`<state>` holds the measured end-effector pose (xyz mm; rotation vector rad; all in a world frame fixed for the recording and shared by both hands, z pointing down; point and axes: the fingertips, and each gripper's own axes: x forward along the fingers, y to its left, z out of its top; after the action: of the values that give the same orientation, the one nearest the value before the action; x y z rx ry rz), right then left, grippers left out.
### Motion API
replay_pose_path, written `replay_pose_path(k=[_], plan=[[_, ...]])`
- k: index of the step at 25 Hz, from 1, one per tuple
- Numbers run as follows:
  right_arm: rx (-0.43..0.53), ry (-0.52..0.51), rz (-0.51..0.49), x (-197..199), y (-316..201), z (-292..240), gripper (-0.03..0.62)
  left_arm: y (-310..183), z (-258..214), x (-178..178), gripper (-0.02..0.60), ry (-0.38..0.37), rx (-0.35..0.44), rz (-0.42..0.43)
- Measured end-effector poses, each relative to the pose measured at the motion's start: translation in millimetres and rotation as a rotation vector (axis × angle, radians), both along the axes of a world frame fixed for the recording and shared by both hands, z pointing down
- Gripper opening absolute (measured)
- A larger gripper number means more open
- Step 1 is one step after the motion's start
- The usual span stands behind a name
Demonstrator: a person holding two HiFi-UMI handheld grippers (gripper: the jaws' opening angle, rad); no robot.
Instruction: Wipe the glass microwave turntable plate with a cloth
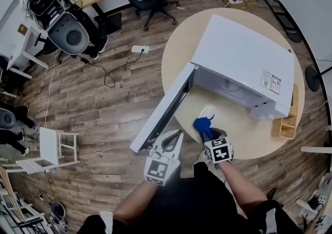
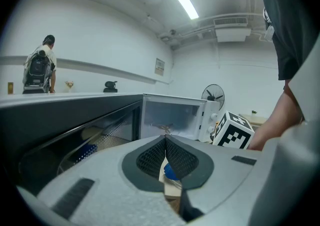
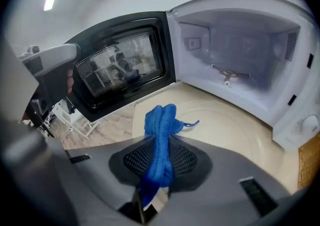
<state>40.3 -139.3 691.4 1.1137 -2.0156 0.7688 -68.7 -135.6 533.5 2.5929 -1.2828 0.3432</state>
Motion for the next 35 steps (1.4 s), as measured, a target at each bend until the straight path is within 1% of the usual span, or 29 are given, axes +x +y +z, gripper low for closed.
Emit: replay_pose_path(k=[4,6,9,16,25,29,33,35], plan=[[-0.037,0.022,-0.017,-7,5,11,0.078,-1,0,1,0.006,0.013,0.0,0.0],[-0.048,0.042,-0.023,-7,7,17,0.078,0,1,1,0.006,0.004,0.008,0.011],[-0.042,0.068,-0.026,-4,7,21,0.078,-1,4,2,0.006,-0.002,0.009,0.023],[-0.009,0.084,-0.022,7,4,23,0.08,0,3,12,0.006,0.008,0.014,0.049],[-0.021,0.116,0.051,38,8,20,0.081,1,0,25,0.006,0.002,0.02,0.085],[-0.04,0.157,0.079,59,11,20,0.083,1,0,32,0.006,0.003,0.022,0.108],[-0.019,0.175,0.11,80,8,20,0.091,2,-1,39,0.006,0.002,0.022,0.133],[-0.026,0.191,0.132,92,8,19,0.094,2,-1,41,0.006,-0.001,0.023,0.142]])
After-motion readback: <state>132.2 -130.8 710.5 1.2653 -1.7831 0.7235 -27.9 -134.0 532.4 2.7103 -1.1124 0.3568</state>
